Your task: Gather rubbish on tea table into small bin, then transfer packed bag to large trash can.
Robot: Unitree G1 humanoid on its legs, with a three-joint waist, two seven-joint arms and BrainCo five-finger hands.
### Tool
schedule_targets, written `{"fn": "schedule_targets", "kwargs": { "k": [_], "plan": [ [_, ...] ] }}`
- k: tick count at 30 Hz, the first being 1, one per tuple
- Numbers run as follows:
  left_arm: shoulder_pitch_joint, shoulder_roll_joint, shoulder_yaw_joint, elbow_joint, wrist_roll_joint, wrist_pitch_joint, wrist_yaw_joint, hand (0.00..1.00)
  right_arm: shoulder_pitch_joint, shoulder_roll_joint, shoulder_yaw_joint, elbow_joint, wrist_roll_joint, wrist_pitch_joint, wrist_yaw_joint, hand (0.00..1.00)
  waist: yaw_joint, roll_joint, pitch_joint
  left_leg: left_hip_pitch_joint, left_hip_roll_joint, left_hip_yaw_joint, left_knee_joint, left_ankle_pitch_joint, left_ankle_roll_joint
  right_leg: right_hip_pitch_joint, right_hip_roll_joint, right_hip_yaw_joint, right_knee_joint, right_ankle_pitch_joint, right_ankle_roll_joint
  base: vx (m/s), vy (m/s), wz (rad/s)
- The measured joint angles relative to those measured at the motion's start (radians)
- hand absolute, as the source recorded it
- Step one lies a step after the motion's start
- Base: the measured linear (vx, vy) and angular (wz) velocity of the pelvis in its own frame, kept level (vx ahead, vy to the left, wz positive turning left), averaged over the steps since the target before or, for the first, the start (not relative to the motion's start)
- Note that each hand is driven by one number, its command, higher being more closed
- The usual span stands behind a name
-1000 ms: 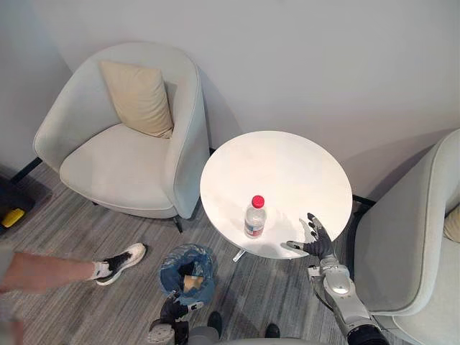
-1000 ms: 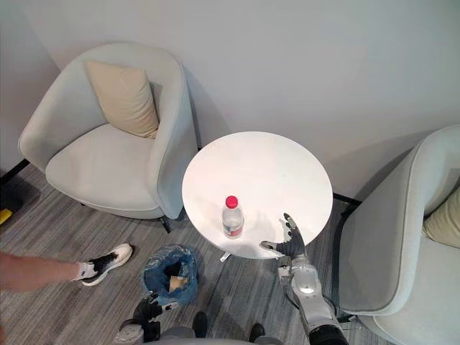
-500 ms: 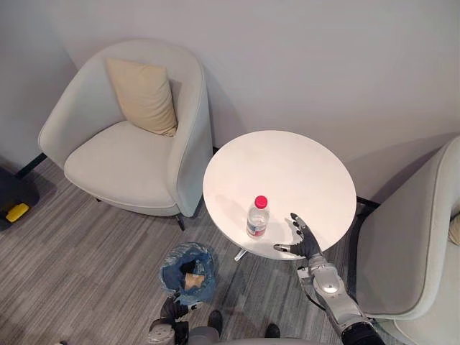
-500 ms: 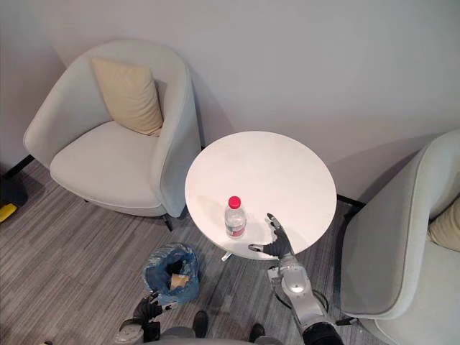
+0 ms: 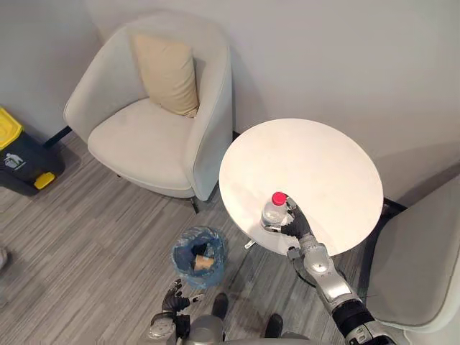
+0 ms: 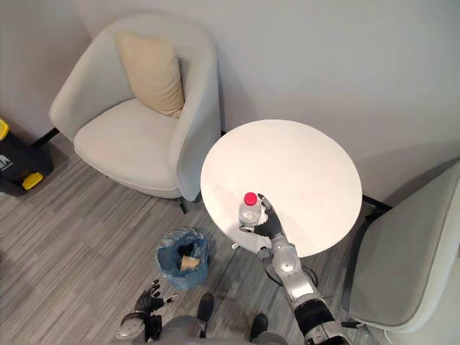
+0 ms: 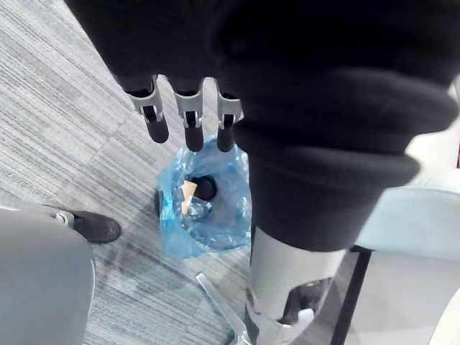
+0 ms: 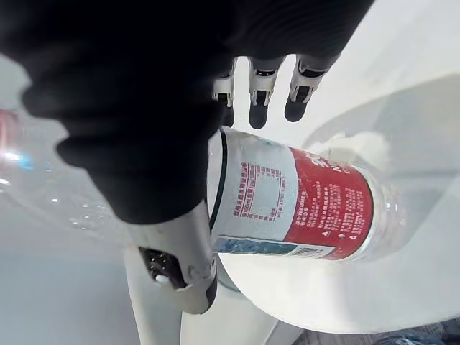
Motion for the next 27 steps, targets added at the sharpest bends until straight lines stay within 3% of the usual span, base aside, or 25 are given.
{"fn": "schedule_targets", "kwargs": {
  "k": [4, 5, 10, 20, 23, 27],
  "plan": [
    [-0.002, 0.0, -0.002, -0.021, -0.01, -0.002, 0.0, 0.0, -0.065, 0.008, -0.001, 0.012, 0.035, 0.0, -0.016, 0.0, 0.003, 0.004, 0.032, -0.017, -0.005, -0.011, 0.012, 0.0, 0.0, -0.008, -0.003, -0.011, 0.006, -0.004, -0.001, -0.01, 0.007, 0.11],
    [-0.003, -0.001, -0.003, -0.022, -0.015, -0.001, 0.0, 0.0, -0.076, 0.008, -0.001, 0.019, 0.038, -0.001, -0.016, 1.0, 0.004, 0.005, 0.033, -0.024, -0.005, -0.012, 0.016, 0.0, 0.0, -0.014, -0.004, -0.012, 0.01, -0.005, -0.002, -0.03, 0.012, 0.06],
    [-0.02, -0.007, -0.013, -0.034, -0.028, -0.014, 0.001, 0.0, -0.168, 0.008, 0.0, 0.087, 0.073, 0.001, -0.018, 1.0, 0.031, 0.019, 0.07, -0.043, -0.006, -0.022, 0.033, 0.0, 0.0, -0.036, -0.008, -0.018, 0.043, -0.016, -0.005, -0.06, 0.012, 0.04],
    [-0.044, -0.007, -0.024, -0.034, -0.047, -0.018, 0.005, 0.0, -0.205, 0.007, 0.008, 0.114, 0.09, 0.003, -0.017, 1.0, 0.047, 0.018, 0.101, -0.058, -0.01, -0.033, 0.035, 0.001, -0.001, -0.053, -0.014, -0.027, 0.06, -0.026, 0.0, 0.0, 0.005, 0.03],
    [-0.044, -0.007, -0.026, -0.035, -0.047, -0.019, 0.006, 0.0, -0.18, -0.002, 0.007, 0.059, 0.088, 0.004, -0.017, 1.0, 0.042, 0.017, 0.101, -0.058, -0.011, -0.036, 0.035, 0.001, -0.001, -0.051, -0.014, -0.027, 0.06, -0.026, 0.001, 0.01, 0.008, 0.05],
    [-0.044, -0.006, -0.026, -0.033, -0.046, -0.016, 0.006, 0.0, -0.064, -0.008, 0.002, -0.15, 0.059, 0.0, -0.016, 1.0, 0.025, 0.017, 0.1, -0.05, -0.009, -0.037, 0.035, 0.001, -0.001, -0.043, -0.015, -0.022, 0.06, -0.026, 0.001, 0.0, 0.0, 0.0]
  ]
}}
